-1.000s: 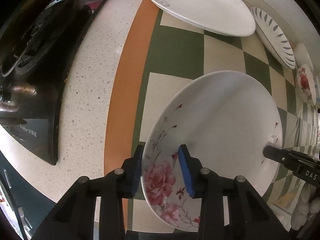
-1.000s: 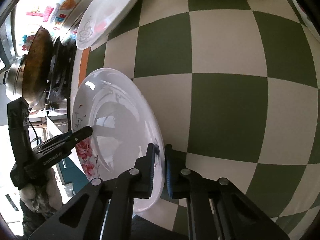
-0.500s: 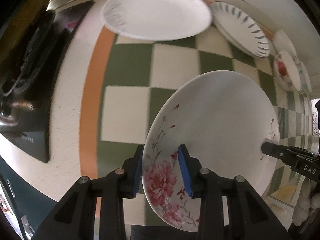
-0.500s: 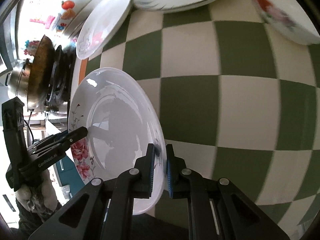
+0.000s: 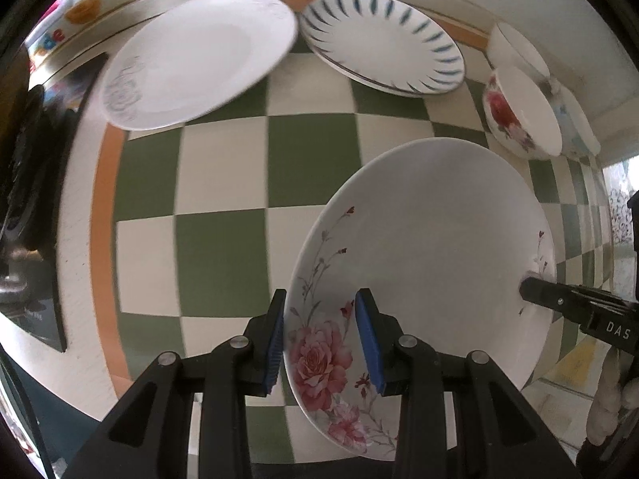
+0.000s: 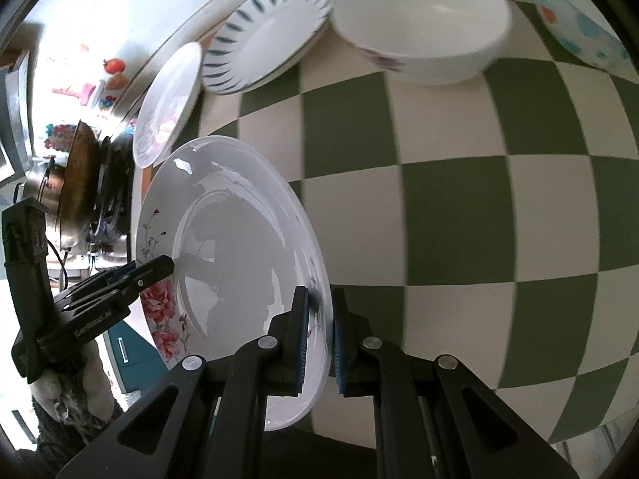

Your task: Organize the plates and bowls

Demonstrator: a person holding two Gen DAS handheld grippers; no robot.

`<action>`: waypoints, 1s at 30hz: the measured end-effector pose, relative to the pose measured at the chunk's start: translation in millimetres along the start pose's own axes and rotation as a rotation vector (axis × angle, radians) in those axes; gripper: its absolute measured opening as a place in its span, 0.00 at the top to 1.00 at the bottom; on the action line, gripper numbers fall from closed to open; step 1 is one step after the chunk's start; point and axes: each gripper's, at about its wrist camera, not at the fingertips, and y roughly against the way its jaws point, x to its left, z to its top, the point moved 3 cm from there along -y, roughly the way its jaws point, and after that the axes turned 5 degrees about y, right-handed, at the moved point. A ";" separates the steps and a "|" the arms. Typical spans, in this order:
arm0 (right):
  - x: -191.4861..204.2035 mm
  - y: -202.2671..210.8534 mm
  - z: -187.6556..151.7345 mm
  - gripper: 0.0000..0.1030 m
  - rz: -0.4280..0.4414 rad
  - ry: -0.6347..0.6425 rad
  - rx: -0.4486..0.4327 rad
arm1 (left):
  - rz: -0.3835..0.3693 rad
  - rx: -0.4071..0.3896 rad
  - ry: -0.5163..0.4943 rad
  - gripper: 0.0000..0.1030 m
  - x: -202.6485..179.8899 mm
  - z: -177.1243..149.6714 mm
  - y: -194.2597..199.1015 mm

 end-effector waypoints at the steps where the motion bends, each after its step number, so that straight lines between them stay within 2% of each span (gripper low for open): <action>1: -6.5 0.2 0.1 0.88 -0.002 -0.005 0.001 | 0.005 0.002 -0.005 0.70 -3.0 0.0 -2.9; 11: -28.7 -19.0 -3.6 0.88 -0.006 -0.011 0.032 | 0.040 0.039 -0.002 0.70 -11.1 3.4 -30.7; 22: -34.4 -26.1 -5.1 0.88 -0.010 -0.002 0.048 | 0.059 0.057 0.010 0.70 -15.6 8.1 -40.2; 26: -32.8 -27.8 -3.5 0.87 0.000 -0.017 0.050 | 0.047 0.071 0.020 0.70 -11.6 13.7 -39.9; 30: -36.9 -21.3 -3.3 0.85 0.033 -0.054 0.057 | 0.040 0.022 0.031 0.70 -1.3 20.1 -18.4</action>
